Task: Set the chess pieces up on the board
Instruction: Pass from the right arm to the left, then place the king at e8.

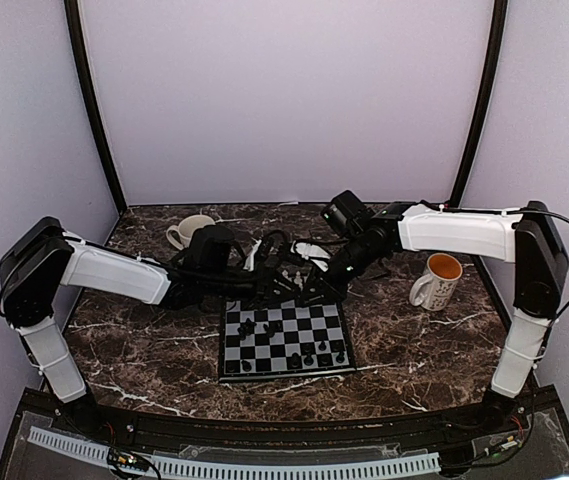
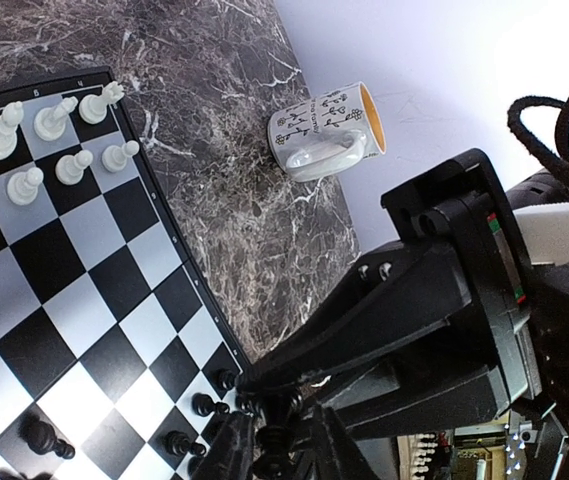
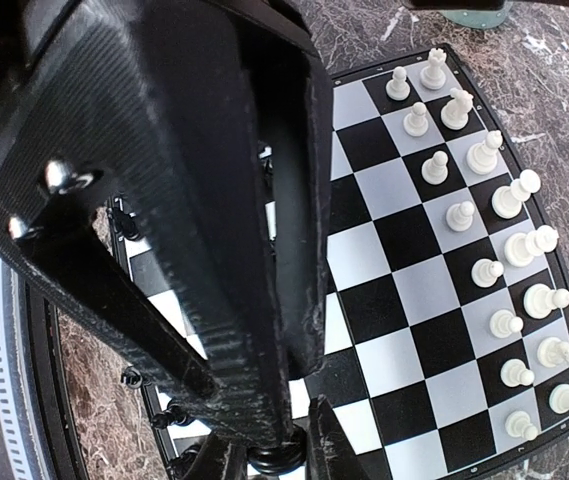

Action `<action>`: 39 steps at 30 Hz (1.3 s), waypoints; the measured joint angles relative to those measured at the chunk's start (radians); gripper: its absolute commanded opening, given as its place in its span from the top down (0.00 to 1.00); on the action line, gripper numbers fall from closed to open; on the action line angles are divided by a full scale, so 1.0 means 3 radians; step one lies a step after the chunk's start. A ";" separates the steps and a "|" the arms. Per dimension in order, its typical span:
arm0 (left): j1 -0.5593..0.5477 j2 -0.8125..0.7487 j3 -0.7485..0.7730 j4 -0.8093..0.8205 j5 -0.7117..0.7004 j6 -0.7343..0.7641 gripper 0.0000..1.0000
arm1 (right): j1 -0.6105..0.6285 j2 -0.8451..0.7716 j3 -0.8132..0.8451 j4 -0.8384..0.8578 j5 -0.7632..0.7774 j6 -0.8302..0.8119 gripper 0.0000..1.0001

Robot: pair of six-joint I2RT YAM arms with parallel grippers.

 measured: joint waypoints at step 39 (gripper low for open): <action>-0.0759 -0.0365 0.1324 -0.3597 -0.1462 0.2445 0.98 | -0.0520 -0.0481 -0.0150 -0.0032 -0.0184 -0.0243 0.61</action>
